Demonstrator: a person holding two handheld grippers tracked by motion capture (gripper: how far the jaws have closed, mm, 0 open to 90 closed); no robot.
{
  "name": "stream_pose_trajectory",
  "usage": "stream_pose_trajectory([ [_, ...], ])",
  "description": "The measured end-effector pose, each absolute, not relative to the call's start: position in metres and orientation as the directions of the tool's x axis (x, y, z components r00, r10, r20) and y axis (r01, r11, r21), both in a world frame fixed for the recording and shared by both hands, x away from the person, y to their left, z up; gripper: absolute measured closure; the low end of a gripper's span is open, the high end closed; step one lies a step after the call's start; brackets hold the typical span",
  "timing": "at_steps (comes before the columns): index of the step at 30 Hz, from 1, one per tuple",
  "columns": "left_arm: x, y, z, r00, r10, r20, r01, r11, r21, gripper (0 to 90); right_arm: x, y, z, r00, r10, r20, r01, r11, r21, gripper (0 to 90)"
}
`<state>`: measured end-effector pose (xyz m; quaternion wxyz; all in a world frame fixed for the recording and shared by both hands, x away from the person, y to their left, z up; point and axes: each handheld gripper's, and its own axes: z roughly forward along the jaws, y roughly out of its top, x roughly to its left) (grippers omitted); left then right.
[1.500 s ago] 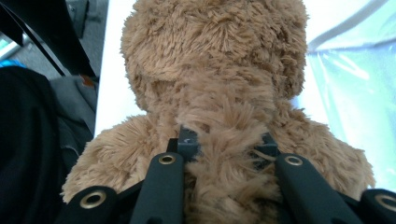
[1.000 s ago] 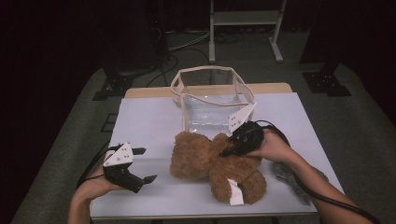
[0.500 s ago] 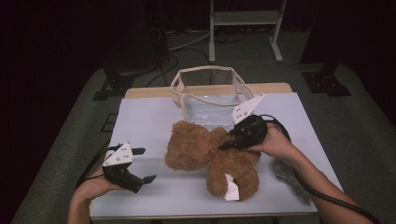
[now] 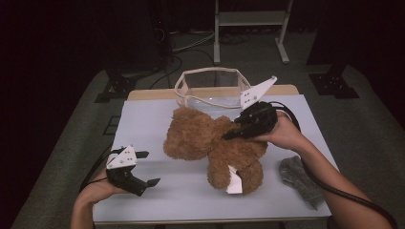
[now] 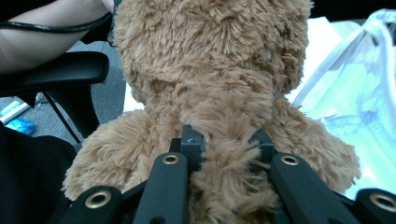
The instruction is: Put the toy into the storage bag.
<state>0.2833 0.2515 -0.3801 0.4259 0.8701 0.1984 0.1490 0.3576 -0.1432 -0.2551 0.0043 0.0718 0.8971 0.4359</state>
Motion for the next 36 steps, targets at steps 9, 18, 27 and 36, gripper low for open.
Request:
stream_pose_trajectory([
  [9,0.285,0.253,-0.383,0.875,0.477,0.080,0.230,-0.555,0.799,3.3,0.362,-0.137,-0.224,-0.990,0.127,0.053,0.119,0.596,0.794,74.3],
  [18,0.286,0.253,-0.383,0.874,0.480,0.076,0.235,-0.555,0.798,3.3,0.369,-0.125,-0.186,-0.993,0.115,0.022,0.086,0.595,0.799,74.3],
  [27,0.286,0.255,-0.384,0.871,0.486,0.071,0.239,-0.547,0.803,3.3,0.381,-0.114,-0.151,-0.993,0.118,0.001,0.072,0.600,0.797,74.1],
  [36,0.286,0.260,-0.383,0.866,0.496,0.072,0.245,-0.543,0.803,3.3,0.401,-0.108,-0.125,-0.991,0.137,-0.006,0.079,0.607,0.791,74.1],
])
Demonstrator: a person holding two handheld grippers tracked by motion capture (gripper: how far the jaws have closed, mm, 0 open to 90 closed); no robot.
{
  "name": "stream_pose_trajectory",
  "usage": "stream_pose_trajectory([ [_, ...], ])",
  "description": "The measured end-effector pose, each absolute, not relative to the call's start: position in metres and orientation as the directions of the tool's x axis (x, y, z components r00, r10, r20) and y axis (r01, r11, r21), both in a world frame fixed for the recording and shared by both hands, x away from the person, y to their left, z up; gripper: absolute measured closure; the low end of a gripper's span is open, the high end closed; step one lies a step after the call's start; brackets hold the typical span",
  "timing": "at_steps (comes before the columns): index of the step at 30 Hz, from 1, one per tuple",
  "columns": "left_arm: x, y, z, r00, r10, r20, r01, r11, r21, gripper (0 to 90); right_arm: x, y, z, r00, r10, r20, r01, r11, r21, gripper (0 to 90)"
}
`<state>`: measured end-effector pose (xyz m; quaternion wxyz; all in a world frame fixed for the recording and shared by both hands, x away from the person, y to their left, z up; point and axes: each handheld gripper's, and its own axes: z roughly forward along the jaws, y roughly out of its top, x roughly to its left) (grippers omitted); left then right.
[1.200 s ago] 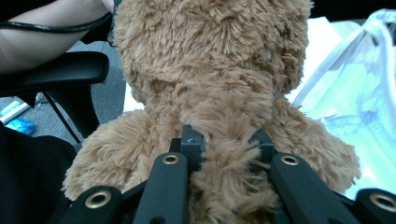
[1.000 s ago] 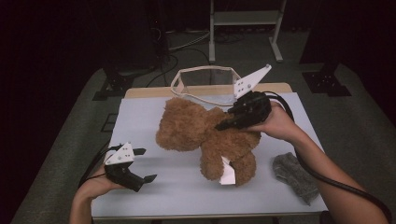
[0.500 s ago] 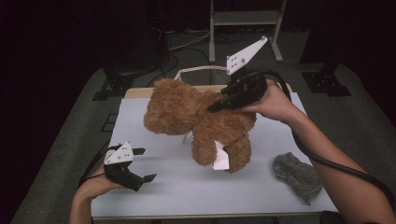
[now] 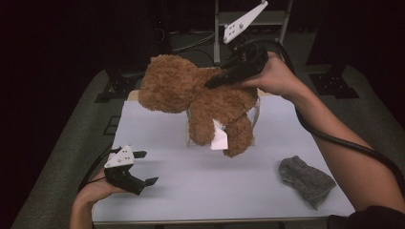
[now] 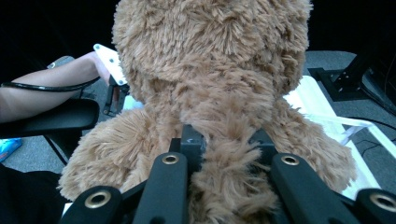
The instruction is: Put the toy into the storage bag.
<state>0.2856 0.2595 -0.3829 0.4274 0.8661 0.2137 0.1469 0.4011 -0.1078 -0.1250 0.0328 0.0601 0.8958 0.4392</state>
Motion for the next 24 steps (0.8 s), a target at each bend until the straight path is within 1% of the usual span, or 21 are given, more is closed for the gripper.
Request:
stream_pose_trajectory([
  [14,0.285,0.267,-0.381,0.852,0.519,0.075,0.250,-0.528,0.812,3.3,0.442,-0.095,-0.096,-0.985,0.169,-0.023,0.085,0.602,0.794,74.0],
  [24,0.283,0.270,-0.380,0.848,0.525,0.076,0.254,-0.528,0.810,3.3,0.481,-0.088,-0.095,-0.977,0.213,-0.010,0.125,0.607,0.785,74.0],
])
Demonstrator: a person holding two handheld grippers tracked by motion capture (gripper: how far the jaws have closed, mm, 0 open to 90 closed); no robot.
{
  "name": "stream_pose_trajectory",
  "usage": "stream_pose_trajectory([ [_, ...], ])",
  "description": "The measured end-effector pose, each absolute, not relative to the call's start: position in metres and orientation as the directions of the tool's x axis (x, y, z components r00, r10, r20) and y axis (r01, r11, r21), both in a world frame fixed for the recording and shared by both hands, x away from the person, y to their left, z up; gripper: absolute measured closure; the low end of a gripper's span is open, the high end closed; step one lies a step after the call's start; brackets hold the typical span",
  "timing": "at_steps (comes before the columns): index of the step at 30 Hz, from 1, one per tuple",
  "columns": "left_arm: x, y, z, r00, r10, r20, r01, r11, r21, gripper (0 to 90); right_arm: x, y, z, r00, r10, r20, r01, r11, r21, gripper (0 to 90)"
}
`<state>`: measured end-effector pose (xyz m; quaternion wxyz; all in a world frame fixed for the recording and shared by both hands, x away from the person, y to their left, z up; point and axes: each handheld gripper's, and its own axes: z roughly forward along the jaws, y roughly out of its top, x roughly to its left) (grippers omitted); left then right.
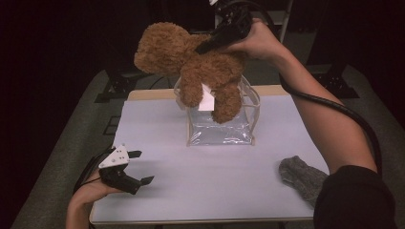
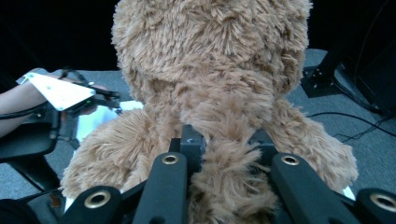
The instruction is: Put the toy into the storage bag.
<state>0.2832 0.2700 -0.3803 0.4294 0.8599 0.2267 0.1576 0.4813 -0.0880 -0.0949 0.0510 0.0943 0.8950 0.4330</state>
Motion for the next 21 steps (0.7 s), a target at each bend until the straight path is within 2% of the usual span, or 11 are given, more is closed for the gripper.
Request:
stream_pose_trajectory([
  [21,0.282,0.266,-0.387,0.846,0.529,0.063,0.279,-0.542,0.793,3.3,0.549,-0.088,-0.097,-0.961,0.276,-0.020,0.156,0.600,0.785,73.6],
])
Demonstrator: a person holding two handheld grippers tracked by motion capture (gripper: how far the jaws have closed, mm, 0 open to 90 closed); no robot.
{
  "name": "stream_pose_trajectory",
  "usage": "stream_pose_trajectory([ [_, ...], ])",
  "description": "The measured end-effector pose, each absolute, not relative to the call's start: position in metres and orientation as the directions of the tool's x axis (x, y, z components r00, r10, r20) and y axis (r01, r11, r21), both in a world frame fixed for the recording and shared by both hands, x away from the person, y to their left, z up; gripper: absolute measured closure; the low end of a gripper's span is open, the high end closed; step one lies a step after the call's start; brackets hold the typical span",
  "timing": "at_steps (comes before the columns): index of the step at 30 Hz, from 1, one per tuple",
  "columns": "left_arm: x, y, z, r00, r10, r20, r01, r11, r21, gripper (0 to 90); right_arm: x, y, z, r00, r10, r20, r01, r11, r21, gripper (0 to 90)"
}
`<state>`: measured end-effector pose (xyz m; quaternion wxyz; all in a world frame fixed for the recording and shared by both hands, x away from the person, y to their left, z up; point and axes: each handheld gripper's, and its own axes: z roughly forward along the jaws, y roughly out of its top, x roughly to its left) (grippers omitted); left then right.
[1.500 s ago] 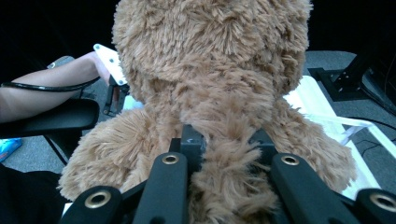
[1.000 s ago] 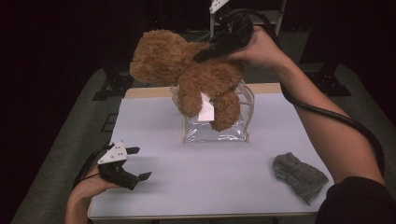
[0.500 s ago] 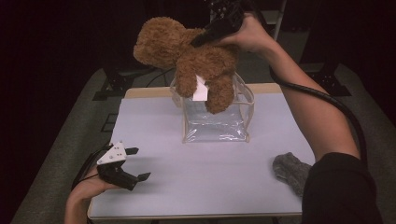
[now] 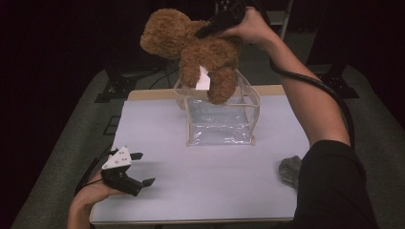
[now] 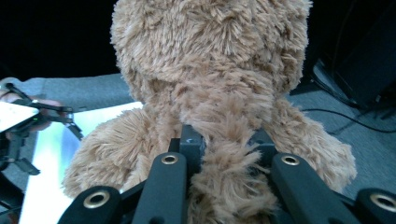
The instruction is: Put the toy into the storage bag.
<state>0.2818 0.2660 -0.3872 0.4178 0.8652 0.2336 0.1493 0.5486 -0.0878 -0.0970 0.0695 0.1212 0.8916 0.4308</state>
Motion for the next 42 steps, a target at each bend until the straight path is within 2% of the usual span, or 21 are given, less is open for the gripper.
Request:
stream_pose_trajectory([
  [11,0.282,0.265,-0.391,0.855,0.517,0.049,0.287,-0.549,0.785,3.3,0.563,-0.095,-0.106,-0.944,0.325,-0.049,0.165,0.596,0.786,73.5],
  [18,0.281,0.265,-0.391,0.853,0.521,0.046,0.290,-0.543,0.788,3.3,0.554,-0.086,-0.117,-0.953,0.297,-0.059,0.149,0.630,0.762,73.3],
  [32,0.280,0.263,-0.391,0.859,0.509,0.047,0.282,-0.549,0.787,3.3,0.523,-0.077,-0.135,-0.975,0.224,0.000,0.143,0.625,0.767,73.2],
  [42,0.283,0.263,-0.393,0.863,0.504,0.042,0.286,-0.554,0.782,3.3,0.542,-0.095,-0.157,-0.957,0.289,0.025,0.208,0.622,0.755,73.2],
])
